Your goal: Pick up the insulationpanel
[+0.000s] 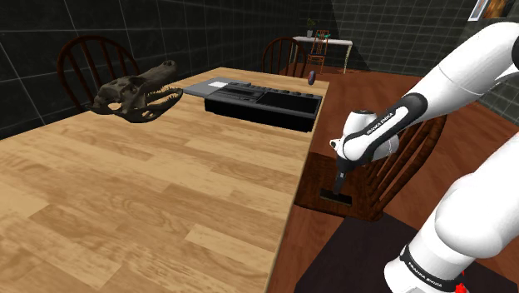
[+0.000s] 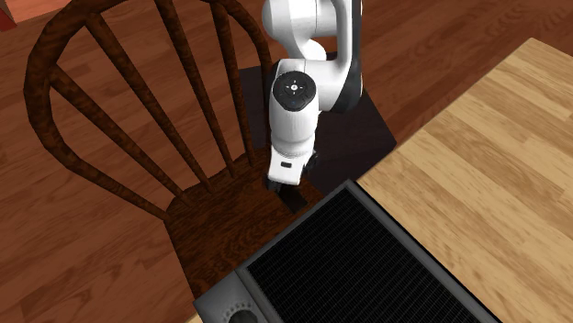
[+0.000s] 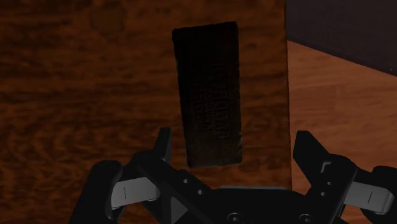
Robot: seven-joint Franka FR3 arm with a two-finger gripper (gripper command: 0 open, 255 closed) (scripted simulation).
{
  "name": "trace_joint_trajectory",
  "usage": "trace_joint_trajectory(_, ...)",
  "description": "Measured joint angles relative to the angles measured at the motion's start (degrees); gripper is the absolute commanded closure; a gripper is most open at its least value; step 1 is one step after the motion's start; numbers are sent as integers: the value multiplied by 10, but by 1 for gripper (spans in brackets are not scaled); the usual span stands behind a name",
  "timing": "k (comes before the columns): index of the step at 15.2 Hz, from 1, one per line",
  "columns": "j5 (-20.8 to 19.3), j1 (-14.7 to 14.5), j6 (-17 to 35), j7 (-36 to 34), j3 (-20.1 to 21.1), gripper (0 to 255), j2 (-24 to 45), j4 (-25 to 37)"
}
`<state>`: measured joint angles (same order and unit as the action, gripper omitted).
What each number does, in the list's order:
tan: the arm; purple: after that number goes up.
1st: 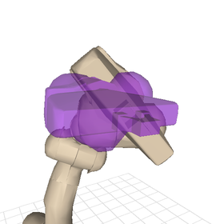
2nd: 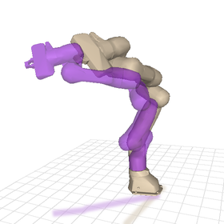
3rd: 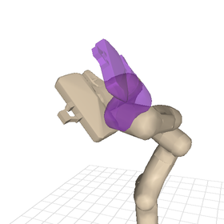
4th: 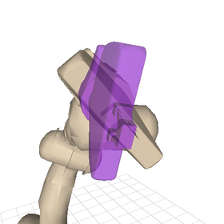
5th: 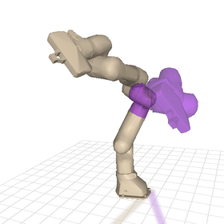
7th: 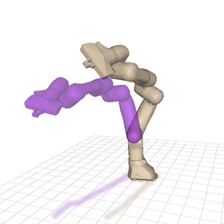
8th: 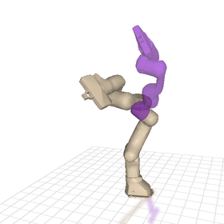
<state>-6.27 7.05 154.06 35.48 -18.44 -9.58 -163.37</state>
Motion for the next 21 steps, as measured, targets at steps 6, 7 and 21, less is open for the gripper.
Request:
trace_joint_trajectory(6,47,-9,79,54,-14,0,88,8)
trace_joint_trajectory(7,60,-11,90,64,-12,0,101,9)
trace_joint_trajectory(21,116,-11,127,102,2,255,143,12)
